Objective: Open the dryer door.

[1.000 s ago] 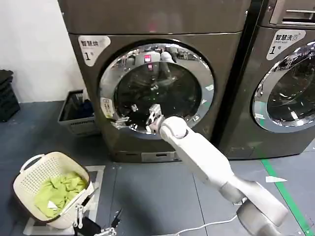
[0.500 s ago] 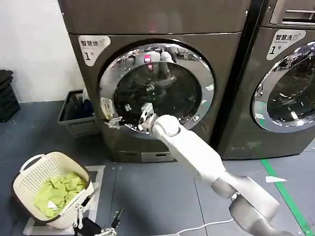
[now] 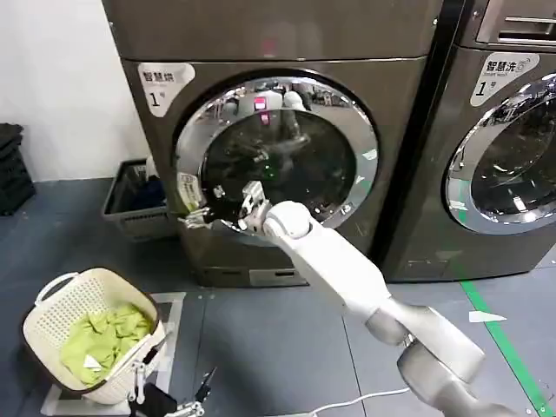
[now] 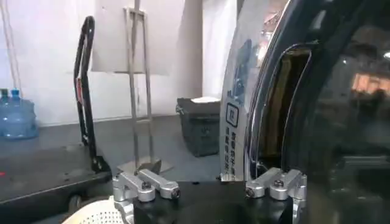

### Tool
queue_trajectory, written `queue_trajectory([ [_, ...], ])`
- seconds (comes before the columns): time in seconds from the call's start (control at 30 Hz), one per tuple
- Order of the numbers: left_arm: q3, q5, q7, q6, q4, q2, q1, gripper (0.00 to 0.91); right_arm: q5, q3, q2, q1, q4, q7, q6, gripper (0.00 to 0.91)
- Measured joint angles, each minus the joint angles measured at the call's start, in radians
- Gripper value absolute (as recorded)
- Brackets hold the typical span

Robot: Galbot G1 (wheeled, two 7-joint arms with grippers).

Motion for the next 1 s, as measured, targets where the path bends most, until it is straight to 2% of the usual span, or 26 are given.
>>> queue_trajectory([
  [0.23,-0.004,-0.007,0.000,0.005,0.005,0.001,-0.005,0.907,0.021,-0.017,-0.033,-0.003,0.031,-0.044,0.023,0.907],
  [0.53,-0.034,-0.042,0.006,0.017,0.014,0.007,-0.014,0.907,0.085,-0.054,-0.099,-0.019,0.117,-0.086,0.021,0.907],
  [1.0,-0.102,-0.156,0.010,0.084,0.016,0.028,-0.042,0.907,0.156,-0.104,-0.187,-0.021,0.254,-0.126,0.015,0.907],
])
